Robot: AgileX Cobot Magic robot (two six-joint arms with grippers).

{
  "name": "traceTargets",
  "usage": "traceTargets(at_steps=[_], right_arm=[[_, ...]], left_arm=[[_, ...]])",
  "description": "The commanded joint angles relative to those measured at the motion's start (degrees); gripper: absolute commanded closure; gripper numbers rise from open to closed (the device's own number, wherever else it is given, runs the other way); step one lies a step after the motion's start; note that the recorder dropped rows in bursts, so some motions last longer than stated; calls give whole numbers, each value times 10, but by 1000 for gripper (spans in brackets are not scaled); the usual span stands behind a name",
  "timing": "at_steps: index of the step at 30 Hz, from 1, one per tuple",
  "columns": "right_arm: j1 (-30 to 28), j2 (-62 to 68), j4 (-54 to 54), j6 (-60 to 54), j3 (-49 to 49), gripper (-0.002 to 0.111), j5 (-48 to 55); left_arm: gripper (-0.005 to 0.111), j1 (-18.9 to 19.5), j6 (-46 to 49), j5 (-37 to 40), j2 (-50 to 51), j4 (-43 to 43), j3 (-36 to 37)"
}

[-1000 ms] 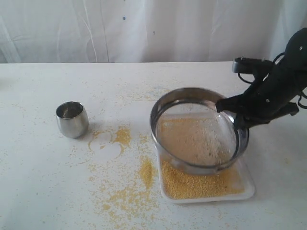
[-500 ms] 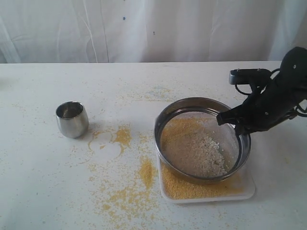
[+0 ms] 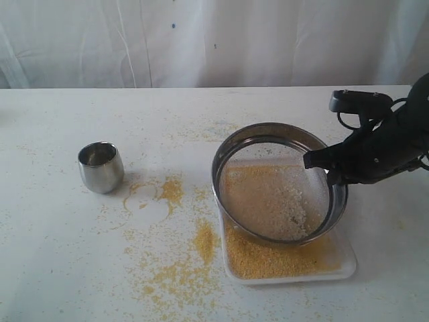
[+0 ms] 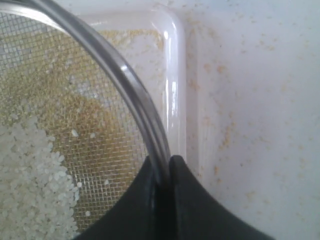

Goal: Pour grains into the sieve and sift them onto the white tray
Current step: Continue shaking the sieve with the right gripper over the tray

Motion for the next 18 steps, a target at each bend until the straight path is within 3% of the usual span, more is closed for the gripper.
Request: traceTargets(at_steps=[1, 11, 18], right_arm=[[-1, -8, 13, -1, -15, 108, 44], [-1, 77, 13, 7, -139, 108, 156], [-1, 139, 11, 15, -160, 108, 188]], left_arm=[[107, 1, 0, 0, -3, -3, 2], [107, 1, 0, 0, -3, -3, 2], [107, 1, 0, 0, -3, -3, 2]])
